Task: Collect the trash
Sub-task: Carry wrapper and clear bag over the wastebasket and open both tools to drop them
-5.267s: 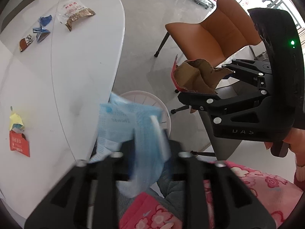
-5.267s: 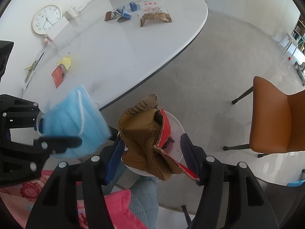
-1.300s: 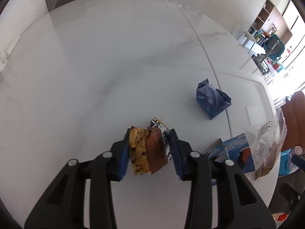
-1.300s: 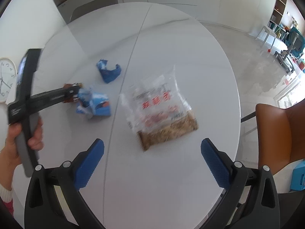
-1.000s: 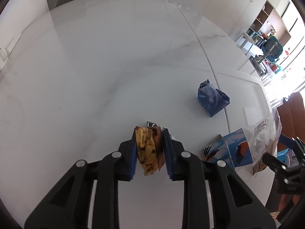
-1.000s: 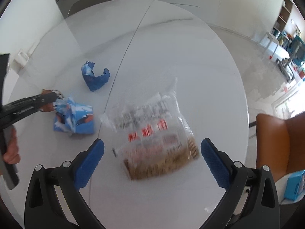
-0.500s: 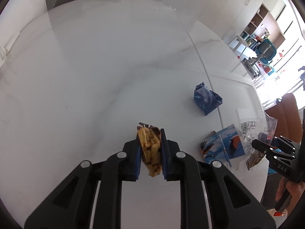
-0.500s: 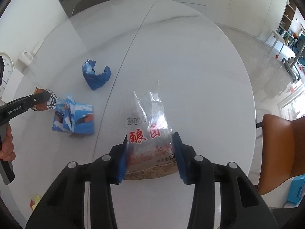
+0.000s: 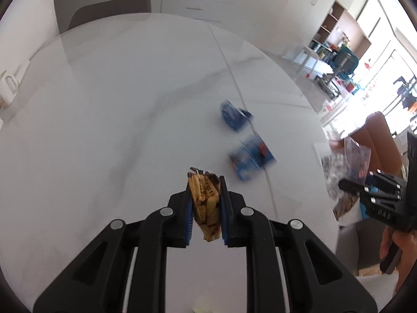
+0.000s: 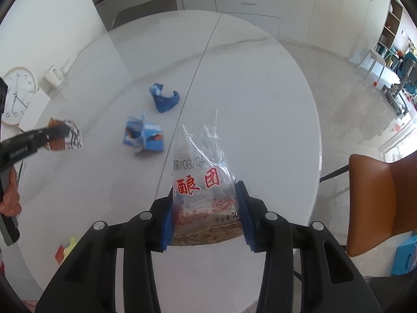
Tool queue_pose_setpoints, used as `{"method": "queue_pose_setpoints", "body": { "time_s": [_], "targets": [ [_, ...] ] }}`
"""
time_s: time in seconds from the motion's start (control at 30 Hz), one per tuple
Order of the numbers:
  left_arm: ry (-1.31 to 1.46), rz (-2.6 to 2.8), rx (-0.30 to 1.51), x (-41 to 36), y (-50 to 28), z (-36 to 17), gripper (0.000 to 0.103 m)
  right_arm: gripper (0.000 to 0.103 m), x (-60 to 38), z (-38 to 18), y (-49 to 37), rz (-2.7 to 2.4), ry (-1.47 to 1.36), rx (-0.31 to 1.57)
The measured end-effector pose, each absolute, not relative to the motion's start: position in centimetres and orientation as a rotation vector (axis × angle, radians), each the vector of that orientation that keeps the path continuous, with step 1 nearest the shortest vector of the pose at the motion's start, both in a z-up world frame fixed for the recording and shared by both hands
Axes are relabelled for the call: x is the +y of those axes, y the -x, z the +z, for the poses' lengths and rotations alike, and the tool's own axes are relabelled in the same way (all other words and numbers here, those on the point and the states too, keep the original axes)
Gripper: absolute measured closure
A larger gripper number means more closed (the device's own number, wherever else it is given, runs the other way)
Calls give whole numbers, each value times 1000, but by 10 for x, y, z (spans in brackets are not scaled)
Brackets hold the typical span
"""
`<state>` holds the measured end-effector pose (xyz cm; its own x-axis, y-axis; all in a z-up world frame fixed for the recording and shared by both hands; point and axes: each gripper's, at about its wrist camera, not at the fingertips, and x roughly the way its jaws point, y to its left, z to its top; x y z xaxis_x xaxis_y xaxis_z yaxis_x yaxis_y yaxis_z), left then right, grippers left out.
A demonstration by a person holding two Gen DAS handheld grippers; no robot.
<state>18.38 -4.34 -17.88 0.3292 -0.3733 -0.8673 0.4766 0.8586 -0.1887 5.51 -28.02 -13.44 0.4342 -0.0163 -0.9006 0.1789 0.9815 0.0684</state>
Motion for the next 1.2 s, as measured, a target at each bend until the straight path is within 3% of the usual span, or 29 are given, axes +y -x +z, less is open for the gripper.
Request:
{"method": "queue_pose_setpoints", "body": {
  "time_s": [0.5,0.87,1.2],
  "targets": [
    [-165,-723,1151,-116,18,-153,87,59,-283,-94,91,11,-76,1129],
    [-150,-660,1191,-169,105,-167,87,59,-314,-122,183,148,-41,1219],
    [-166,-579,1226,-177,139,-173,87,57,-312,-159,212,264,-9,1278]
  ]
}}
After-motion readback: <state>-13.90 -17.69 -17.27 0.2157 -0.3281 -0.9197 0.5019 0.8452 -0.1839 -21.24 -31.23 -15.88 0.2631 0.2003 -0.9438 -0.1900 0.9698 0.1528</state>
